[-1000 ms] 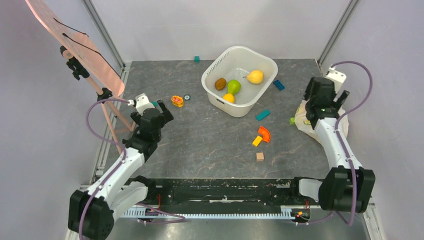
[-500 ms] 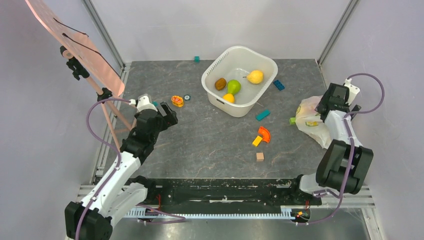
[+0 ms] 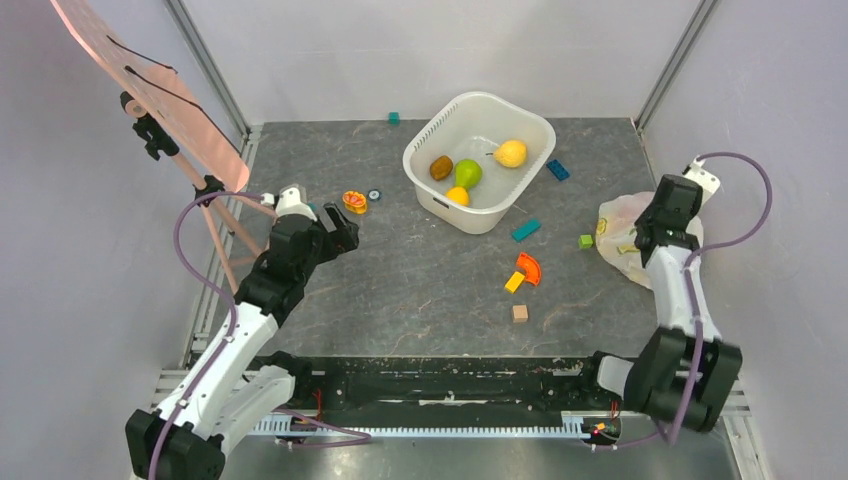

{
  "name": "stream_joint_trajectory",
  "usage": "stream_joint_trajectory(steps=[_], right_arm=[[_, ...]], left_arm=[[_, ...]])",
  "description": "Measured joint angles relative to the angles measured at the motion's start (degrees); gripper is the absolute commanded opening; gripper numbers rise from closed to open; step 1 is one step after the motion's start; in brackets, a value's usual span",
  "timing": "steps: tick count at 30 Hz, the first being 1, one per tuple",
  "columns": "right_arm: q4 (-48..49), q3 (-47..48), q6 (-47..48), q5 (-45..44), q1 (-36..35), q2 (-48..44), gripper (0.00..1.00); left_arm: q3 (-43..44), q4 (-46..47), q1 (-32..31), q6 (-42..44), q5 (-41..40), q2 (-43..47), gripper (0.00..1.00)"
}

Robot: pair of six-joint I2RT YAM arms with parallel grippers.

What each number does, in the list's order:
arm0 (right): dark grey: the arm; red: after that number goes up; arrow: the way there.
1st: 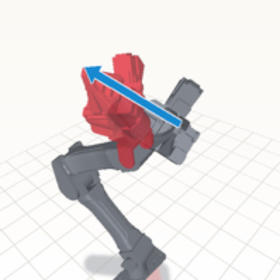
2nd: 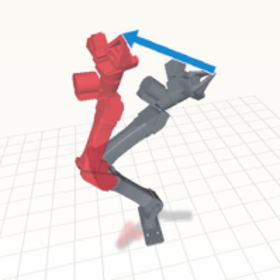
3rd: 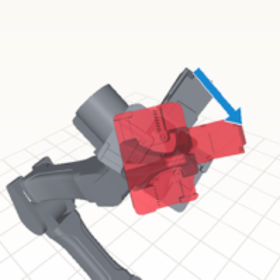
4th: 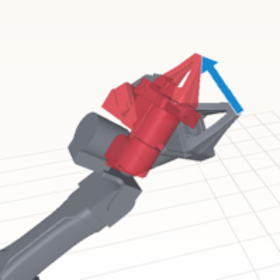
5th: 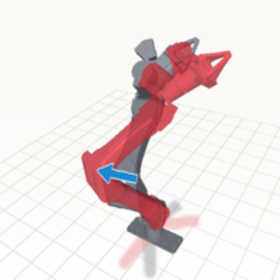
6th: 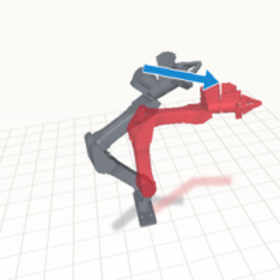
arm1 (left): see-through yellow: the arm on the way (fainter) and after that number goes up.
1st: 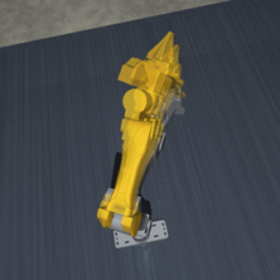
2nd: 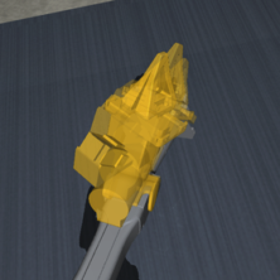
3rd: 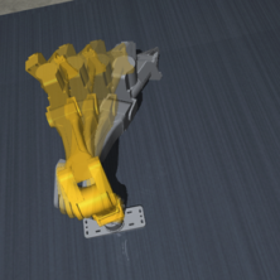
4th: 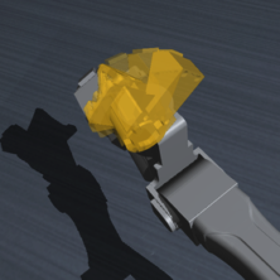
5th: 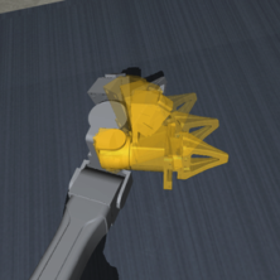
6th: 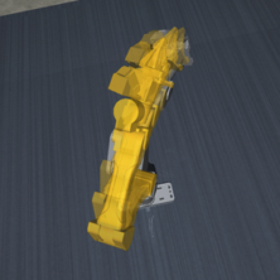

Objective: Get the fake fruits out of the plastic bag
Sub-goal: Pick up the plastic bag at the center of the board, then place the plastic bag at the center of the board.

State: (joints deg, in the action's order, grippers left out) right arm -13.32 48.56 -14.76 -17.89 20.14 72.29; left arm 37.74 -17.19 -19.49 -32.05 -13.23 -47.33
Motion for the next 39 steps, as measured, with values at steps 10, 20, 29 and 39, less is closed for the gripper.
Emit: stream_joint_trajectory(steps=[10, 20, 29, 39], right_arm=[[-5.51, 7.91, 2.38, 3.39, -27.69, -16.74, 0.00], [-10.62, 6.45, 2.23, 29.51, -44.17, -25.53, 0.00], [-8.20, 2.19, 2.95, 39.89, -63.65, -23.41, 0.00], [-4.85, 1.60, 9.07, 18.25, -78.77, -11.34, 0.00]], left_arm=[[5.57, -3.37, 0.00, 0.22, 7.34, 0.87, 1.00], [8.70, -5.84, 0.00, 2.43, 14.14, 2.51, 1.00], [8.70, -6.80, 0.00, 3.04, 19.50, 2.51, 1.00], [8.70, -8.11, 0.00, 3.85, 20.46, 5.33, 1.00]])
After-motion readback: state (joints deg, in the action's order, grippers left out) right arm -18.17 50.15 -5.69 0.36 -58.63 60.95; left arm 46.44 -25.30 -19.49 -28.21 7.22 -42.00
